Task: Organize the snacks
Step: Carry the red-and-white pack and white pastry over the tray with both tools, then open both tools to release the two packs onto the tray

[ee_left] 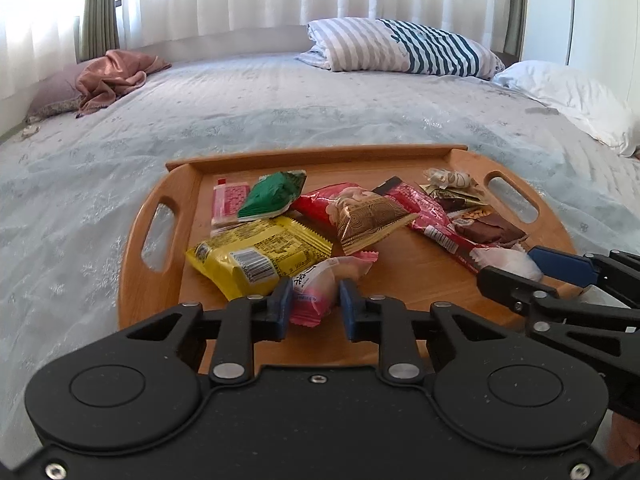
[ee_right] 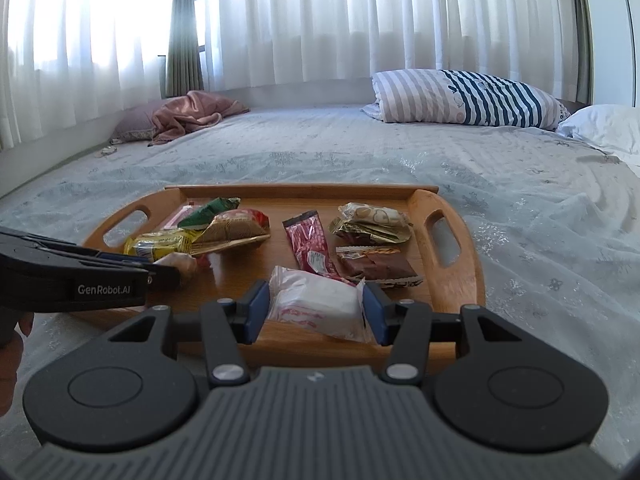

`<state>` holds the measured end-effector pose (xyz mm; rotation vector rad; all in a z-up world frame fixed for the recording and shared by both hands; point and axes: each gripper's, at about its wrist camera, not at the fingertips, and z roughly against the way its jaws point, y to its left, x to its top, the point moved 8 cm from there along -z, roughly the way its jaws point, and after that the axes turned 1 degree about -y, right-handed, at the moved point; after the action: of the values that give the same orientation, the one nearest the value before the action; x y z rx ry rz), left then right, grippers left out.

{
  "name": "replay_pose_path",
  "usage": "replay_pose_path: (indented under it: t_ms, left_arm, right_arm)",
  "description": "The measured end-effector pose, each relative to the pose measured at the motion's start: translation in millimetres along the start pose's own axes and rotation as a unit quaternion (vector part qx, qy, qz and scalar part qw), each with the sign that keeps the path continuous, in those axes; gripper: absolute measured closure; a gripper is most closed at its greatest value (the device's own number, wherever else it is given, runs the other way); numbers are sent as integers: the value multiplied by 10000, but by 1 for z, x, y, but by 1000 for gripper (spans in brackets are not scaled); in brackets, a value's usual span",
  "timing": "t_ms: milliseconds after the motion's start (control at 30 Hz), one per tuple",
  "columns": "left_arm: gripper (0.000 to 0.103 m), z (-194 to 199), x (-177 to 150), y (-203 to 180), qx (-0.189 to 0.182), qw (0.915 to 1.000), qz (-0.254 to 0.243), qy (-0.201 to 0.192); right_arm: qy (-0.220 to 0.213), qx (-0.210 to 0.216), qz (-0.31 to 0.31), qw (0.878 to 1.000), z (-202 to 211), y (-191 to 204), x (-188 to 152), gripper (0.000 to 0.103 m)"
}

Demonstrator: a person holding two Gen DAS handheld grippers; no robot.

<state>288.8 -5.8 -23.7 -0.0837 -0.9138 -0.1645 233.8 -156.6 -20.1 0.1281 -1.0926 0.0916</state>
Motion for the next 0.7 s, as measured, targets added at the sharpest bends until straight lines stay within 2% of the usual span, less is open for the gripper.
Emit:
replay_pose_path:
  t_ms: [467, 567, 700]
  left_arm:
    - [78, -30, 18, -4, 76, 9997, 189, -138]
    - [74, -34, 19, -4, 106, 9997, 205, -126]
    - [65, -37, 18, -2, 116, 9997, 183, -136]
  right_arm:
    - [-4, -47, 215, 9998, -36, 3, 20, 44]
    - [10, -52, 163, 9999, -41, 1, 25, 41]
    - [-17, -50, 28, 10000, -40, -2, 24, 28]
